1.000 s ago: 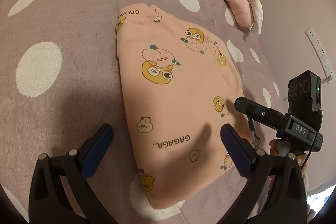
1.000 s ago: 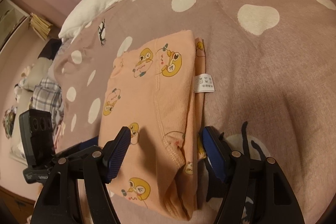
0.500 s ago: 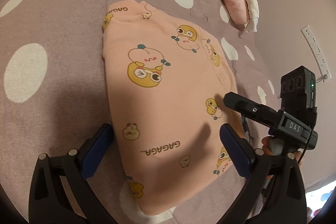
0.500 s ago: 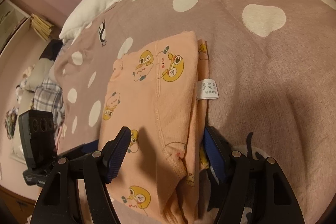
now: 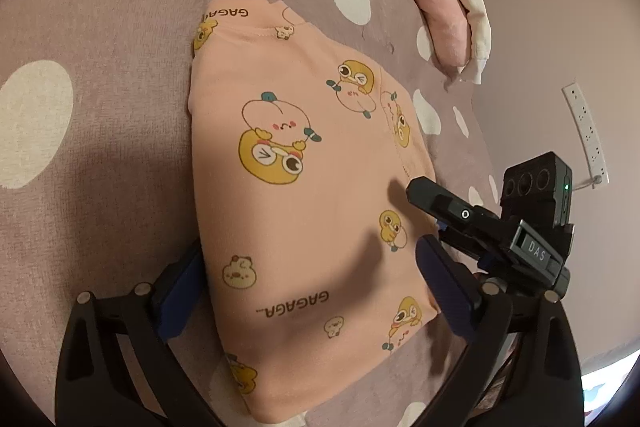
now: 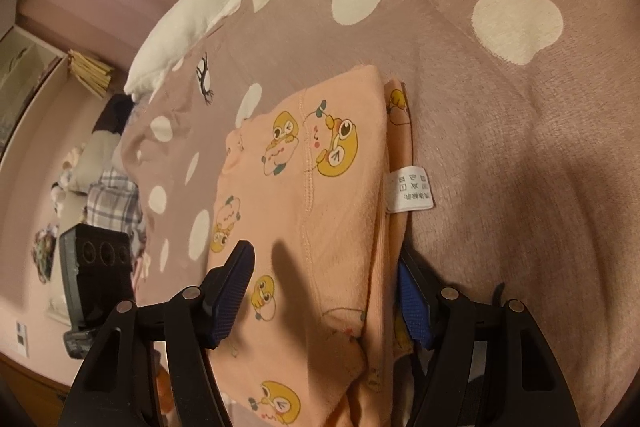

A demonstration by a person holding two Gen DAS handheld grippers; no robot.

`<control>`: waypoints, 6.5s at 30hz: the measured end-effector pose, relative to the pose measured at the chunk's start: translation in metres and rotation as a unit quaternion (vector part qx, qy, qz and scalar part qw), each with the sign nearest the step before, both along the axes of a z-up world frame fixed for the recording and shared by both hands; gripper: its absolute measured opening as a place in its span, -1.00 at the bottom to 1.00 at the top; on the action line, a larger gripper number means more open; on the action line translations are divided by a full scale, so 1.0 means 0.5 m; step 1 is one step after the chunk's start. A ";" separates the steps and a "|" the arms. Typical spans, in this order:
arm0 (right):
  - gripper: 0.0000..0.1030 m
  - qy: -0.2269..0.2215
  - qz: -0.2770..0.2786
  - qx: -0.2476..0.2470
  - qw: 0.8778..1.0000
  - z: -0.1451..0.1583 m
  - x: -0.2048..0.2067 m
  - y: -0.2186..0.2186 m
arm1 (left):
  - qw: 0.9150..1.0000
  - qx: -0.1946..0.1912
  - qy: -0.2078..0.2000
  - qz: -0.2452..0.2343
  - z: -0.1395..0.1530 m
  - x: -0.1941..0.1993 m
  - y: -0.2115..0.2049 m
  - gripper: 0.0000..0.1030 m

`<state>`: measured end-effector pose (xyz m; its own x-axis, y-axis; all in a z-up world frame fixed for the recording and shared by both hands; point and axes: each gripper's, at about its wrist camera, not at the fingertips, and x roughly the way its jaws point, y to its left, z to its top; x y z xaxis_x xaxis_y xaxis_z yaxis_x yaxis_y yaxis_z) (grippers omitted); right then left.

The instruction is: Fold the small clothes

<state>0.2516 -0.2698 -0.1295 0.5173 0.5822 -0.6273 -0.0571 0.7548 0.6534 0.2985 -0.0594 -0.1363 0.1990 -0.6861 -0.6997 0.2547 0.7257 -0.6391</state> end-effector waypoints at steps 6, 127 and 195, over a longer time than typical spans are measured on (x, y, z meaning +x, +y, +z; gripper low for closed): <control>0.36 -0.005 0.003 0.004 1.000 -0.002 0.005 0.000 | 1.000 0.003 -0.001 0.001 0.000 0.005 -0.003 0.86; -0.48 -0.138 0.009 -0.035 0.990 0.133 -0.139 0.082 | 0.986 0.089 -0.142 0.020 0.111 -0.132 0.036 -0.53; -0.48 -0.114 0.086 -0.089 0.986 0.094 -0.155 0.285 | 0.975 0.159 -0.128 0.085 0.048 -0.190 0.193 -0.51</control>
